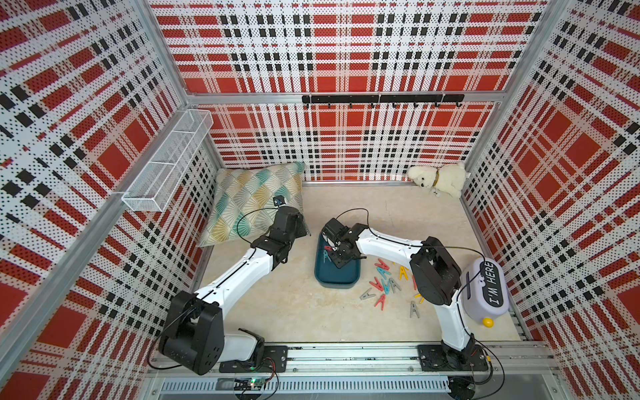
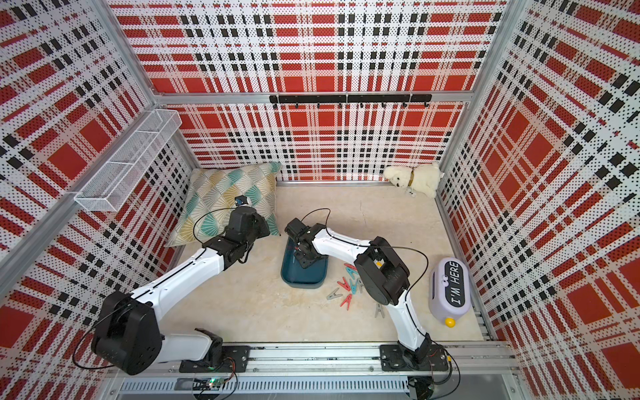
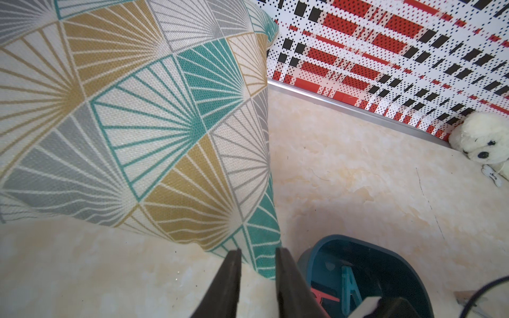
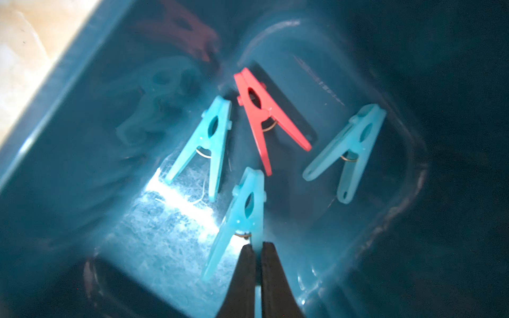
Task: Put the clothespins into the storage box
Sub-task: Place the clothespin in the storage box.
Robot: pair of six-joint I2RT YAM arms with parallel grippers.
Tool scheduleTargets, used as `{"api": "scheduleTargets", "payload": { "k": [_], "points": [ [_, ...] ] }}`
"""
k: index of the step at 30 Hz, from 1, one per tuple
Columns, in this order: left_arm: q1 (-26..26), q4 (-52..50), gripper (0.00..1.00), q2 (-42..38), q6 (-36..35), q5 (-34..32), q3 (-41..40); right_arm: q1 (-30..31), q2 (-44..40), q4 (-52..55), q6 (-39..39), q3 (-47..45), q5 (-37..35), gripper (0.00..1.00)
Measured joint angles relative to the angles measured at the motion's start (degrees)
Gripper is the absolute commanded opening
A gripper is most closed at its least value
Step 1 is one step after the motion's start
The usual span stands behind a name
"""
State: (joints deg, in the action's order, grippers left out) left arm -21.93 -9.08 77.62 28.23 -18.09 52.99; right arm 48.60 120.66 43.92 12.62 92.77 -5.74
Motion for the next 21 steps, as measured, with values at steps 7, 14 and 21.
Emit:
{"api": "scheduleTargets", "payload": {
  "k": [7,14,21],
  "points": [
    [0.11,-0.02,0.28,-0.02,0.00,0.02,0.00,0.00,1.86,-0.04,0.02,0.00,0.76,0.09],
    [0.11,-0.02,0.28,-0.02,0.00,0.04,0.00,0.00,2.60,-1.03,0.31,0.35,0.55,0.12],
    [0.11,-0.02,0.28,-0.02,0.00,0.04,0.00,0.00,4.48,-1.53,0.46,2.49,0.20,0.21]
  ]
}}
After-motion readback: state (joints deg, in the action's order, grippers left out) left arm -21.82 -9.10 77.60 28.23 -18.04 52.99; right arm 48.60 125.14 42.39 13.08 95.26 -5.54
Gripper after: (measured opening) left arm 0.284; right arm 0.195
